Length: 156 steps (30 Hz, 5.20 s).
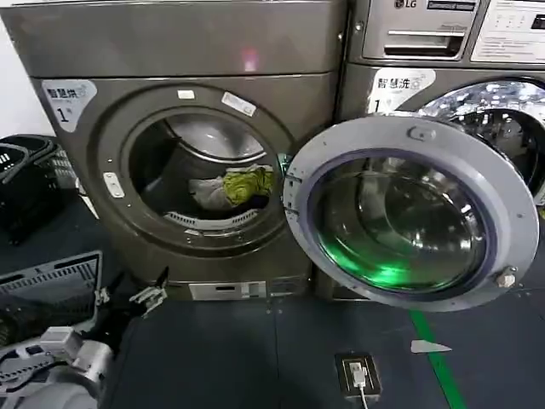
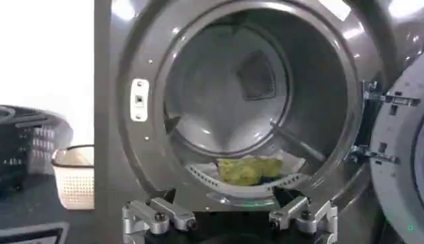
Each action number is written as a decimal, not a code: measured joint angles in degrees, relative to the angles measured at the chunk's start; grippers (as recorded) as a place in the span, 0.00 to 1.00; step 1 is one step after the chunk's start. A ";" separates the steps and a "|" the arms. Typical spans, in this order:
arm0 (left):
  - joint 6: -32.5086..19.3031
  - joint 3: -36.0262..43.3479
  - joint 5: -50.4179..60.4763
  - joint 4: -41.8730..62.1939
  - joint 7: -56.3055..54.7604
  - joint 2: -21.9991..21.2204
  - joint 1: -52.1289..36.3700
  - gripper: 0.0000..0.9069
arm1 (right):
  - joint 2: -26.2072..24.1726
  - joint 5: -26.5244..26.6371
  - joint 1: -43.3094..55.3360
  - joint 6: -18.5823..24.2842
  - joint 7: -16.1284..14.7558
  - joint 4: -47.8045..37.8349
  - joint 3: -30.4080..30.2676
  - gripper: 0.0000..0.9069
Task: Grasp the clothes from the dryer.
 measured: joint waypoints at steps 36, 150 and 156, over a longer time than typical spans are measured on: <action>0.16 -0.71 -0.09 -0.39 0.08 0.39 0.36 1.00 | 0.93 0.08 0.40 0.61 -1.24 1.37 -1.38 1.00; -40.49 60.68 60.42 120.92 54.56 -0.65 -90.21 0.34 | 1.61 -5.16 -0.04 -1.31 -1.30 0.76 1.07 1.00; -40.16 61.36 59.62 121.74 55.76 -0.97 -90.43 0.00 | 1.92 -5.43 0.26 -1.19 -1.30 0.77 0.57 1.00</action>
